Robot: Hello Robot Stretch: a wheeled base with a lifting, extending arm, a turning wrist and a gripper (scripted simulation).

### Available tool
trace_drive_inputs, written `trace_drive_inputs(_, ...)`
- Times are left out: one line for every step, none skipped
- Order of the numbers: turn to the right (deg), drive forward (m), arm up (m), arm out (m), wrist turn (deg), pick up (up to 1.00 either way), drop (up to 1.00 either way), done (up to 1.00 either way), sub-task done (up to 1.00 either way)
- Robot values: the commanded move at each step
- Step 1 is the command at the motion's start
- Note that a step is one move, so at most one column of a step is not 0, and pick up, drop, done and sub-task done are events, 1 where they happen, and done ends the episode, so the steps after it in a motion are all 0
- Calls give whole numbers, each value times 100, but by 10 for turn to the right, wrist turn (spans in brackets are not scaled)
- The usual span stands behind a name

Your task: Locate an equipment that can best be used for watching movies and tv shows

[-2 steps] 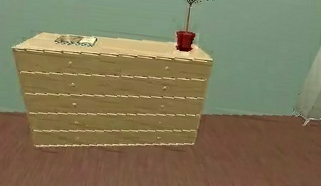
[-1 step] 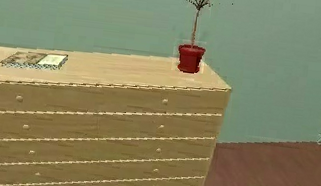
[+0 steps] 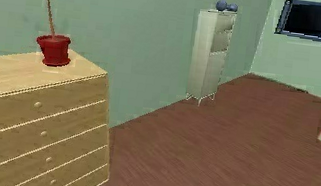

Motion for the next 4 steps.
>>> trace_drive_inputs(0,30,0,0,0,0,0,0,0)
trace_drive_inputs(390,0,0,0,0,0,0,0,0)
trace_drive_inputs(0,100,0,0,0,0,0,0,0)
trace_drive_inputs(0,100,0,0,0,0,0,0,0)
